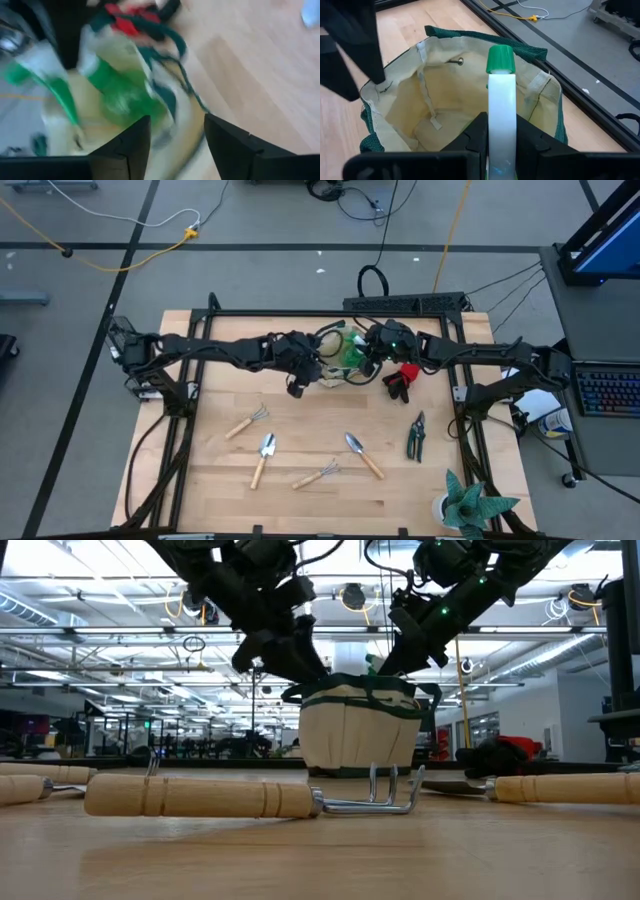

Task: Pick & Place Garden tools in Gardening bag
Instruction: Put the green spray bottle into the brown gardening bag

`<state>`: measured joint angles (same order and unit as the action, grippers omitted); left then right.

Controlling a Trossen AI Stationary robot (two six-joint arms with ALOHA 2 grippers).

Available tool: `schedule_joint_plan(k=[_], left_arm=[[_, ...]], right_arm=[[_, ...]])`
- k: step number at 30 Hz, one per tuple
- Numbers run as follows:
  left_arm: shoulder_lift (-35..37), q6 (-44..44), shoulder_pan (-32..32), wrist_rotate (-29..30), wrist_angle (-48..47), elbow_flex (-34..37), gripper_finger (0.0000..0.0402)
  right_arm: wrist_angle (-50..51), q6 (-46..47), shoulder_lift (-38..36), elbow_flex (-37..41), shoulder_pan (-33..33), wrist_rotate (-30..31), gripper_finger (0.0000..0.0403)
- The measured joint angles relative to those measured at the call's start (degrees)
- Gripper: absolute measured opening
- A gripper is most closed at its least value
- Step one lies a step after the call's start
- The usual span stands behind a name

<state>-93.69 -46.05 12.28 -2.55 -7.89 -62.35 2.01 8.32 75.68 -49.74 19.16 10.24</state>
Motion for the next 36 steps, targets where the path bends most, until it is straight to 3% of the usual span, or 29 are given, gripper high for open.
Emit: schedule_joint_plan(k=[9, 16, 25, 31, 36], left_arm=[[-2.9, -0.7, 2.1, -0.6, 0.9, -0.1, 0.0111], [-3.0, -2.0, 0.9, -0.6, 0.7, -0.2, 0.0014], [-2.8, -2.8, -5.6, -0.2, 2.0, -0.2, 0.0006], [-2.8, -1.6, -8.8, 2.9, 3.3, -0.2, 0.0014], [-2.7, -1.4, -9.8, 2.7, 5.0, -0.2, 0.0008]], right_arm=[[-0.1, -0.2, 0.0, 0.0, 0.0, 0.0, 0.005], [0.1, -0.2, 0.0, 0.0, 0.0, 0.0, 0.005], [0.4, -0.7, 0.0, 0.0, 0.0, -1.0, 0.005], [0.5, -2.2, 0.0, 0.0, 0.0, -8.5, 0.0053], [0.0, -4.7, 0.0, 0.0, 0.0, -10.3, 0.006]])
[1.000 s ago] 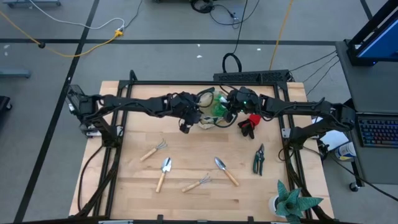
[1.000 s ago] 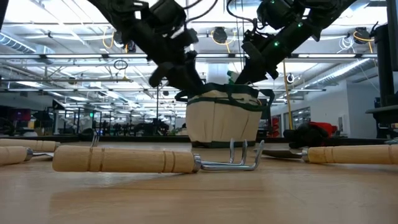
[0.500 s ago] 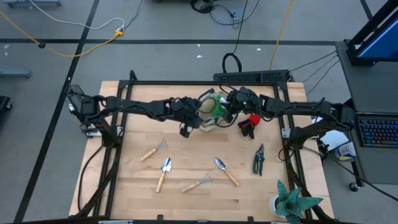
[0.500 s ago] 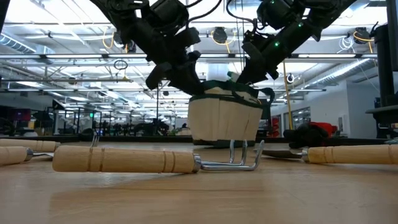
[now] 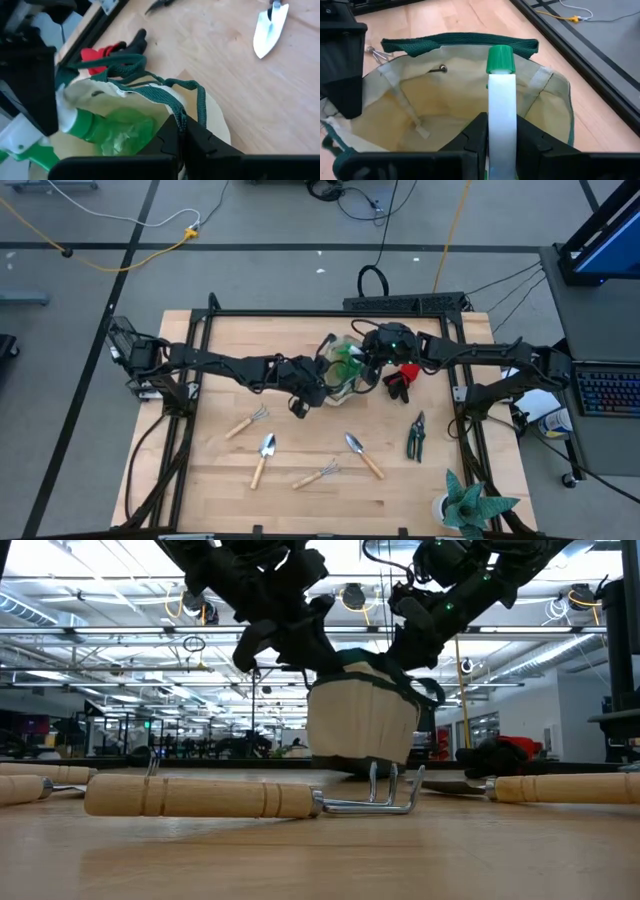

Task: Pick & Place Garden tools in Gardening bag
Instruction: Put the green spray bottle into the brown gardening bag

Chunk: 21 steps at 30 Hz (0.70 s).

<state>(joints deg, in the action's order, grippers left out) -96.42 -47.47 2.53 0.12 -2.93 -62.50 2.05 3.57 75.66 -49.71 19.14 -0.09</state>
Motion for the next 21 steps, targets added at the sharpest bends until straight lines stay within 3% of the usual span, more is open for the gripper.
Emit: schedule_joint_plan(k=[6, 10, 16, 21], left_arm=[[0.0, 0.7, 0.0, 0.0, 0.1, 0.0, 0.0016], [0.0, 1.8, 0.0, -0.1, 0.0, 0.0, 0.0006], [0.0, 2.6, 0.0, -0.3, 0.0, 0.0, 0.0022], [0.0, 2.9, 0.0, -0.3, 0.0, 0.0, 0.0006]], right_arm=[[-0.2, -3.4, 0.4, 0.0, 0.3, 0.0, 0.0058], [-0.6, -4.9, 1.6, 0.0, 0.7, 0.0, 0.0085], [-4.7, -6.2, 4.2, 0.1, 1.7, 0.2, 0.0132], [-8.8, -7.1, 4.2, 0.0, 3.1, 0.1, 0.0138]])
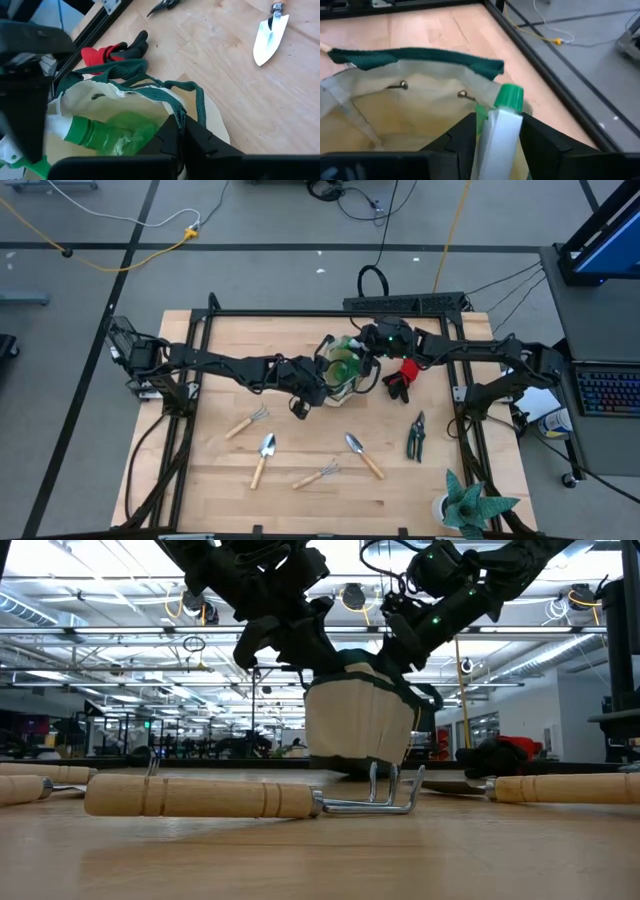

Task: Pick & Place Garden tools in Gardening bag
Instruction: Put the green spray bottle into the brown gardening bag, then put the top brown hand rake into the brown gardening bag

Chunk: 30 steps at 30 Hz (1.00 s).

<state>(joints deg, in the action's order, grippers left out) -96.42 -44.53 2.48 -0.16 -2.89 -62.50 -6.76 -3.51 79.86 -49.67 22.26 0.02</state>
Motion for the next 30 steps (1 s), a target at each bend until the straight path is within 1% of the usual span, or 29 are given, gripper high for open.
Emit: schedule_joint_plan(k=[3, 7, 16, 19, 25, 30], left_arm=[[0.0, 1.4, 0.0, 0.1, 0.0, 0.0, 0.0016], [0.0, 2.9, 0.0, 0.1, 0.0, 0.0, 0.0057], [0.0, 3.1, -1.3, 0.2, 0.0, 0.0, 0.0134], [0.0, 2.9, -1.9, 1.6, 0.0, 0.0, 0.0154], [0.7, 2.8, -3.5, 8.4, -0.3, 0.0, 0.0178], [2.1, 1.5, -4.5, 9.3, 0.0, 0.0, 0.0179]], right_arm=[[-0.7, -0.4, 0.0, 0.0, 0.4, -0.9, 0.0131], [0.4, -0.4, 0.0, 0.0, 0.7, -6.1, 0.0129], [0.5, -1.7, 0.0, 0.0, 0.8, -5.9, 0.0141], [0.5, -2.4, -0.2, 0.0, 0.8, -5.9, 0.0145], [0.3, -3.2, -3.2, -0.1, 0.6, -6.0, 0.0155], [0.4, -3.1, -6.4, -0.1, -0.5, -6.0, 0.0157]])
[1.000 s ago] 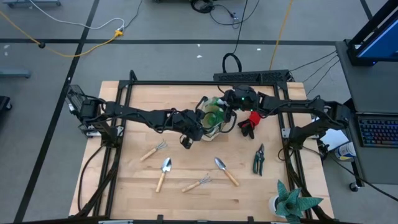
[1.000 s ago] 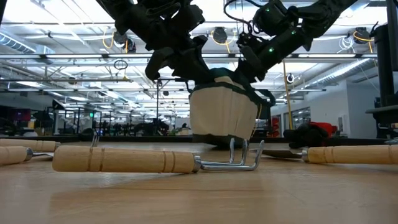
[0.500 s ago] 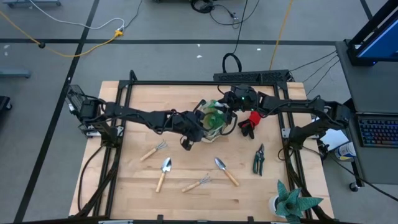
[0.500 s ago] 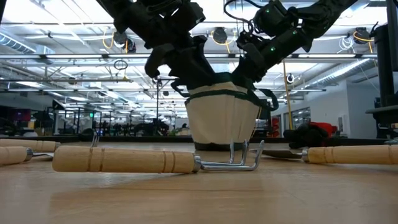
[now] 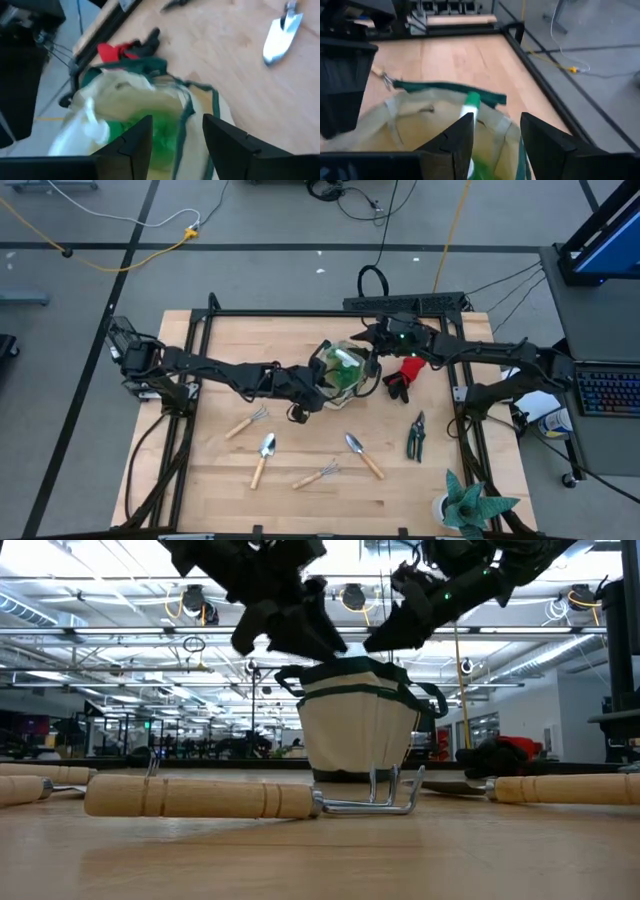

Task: Pick & Place Garden tools in Gardening bag
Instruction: Put the top brown hand rake into the brown gardening bag

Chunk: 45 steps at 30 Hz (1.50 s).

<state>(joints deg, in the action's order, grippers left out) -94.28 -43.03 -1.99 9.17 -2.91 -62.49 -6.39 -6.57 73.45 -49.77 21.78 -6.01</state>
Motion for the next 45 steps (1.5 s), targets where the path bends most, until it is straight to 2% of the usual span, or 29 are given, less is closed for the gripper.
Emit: schedule_joint_plan(k=[9, 16, 19, 24, 33, 42, 45], left_arm=[[5.6, 2.3, -0.3, 2.1, -5.3, 0.0, 0.0179], [13.4, 7.7, -0.3, 2.6, -16.1, 0.0, 0.0156], [17.6, 13.5, -0.4, 3.0, -21.8, -0.1, 0.0146], [22.9, 29.2, -0.4, 2.9, -33.1, 0.0, 0.0143], [24.3, 52.5, -2.1, 2.9, -51.9, 0.2, 0.0143], [23.7, 60.9, -6.3, 2.5, -51.0, 6.8, 0.0143], [23.8, 61.6, -7.1, 2.1, -50.8, 8.9, 0.0143]], right_arm=[[4.1, 0.0, -3.4, 0.0, -6.9, -0.1, 0.0152], [7.7, 1.4, -3.3, 0.0, -14.5, -0.1, 0.0161], [8.0, 1.3, -3.3, 0.0, -16.8, 0.0, 0.0161], [8.0, 1.2, -3.3, 0.0, -18.9, 0.2, 0.0162], [8.2, 1.2, -3.3, 0.0, -19.3, 0.2, 0.0162], [11.4, 1.3, -3.3, 0.0, -19.3, 0.4, 0.0162], [16.4, 0.6, -3.8, 0.0, -19.3, 3.8, 0.0161]])
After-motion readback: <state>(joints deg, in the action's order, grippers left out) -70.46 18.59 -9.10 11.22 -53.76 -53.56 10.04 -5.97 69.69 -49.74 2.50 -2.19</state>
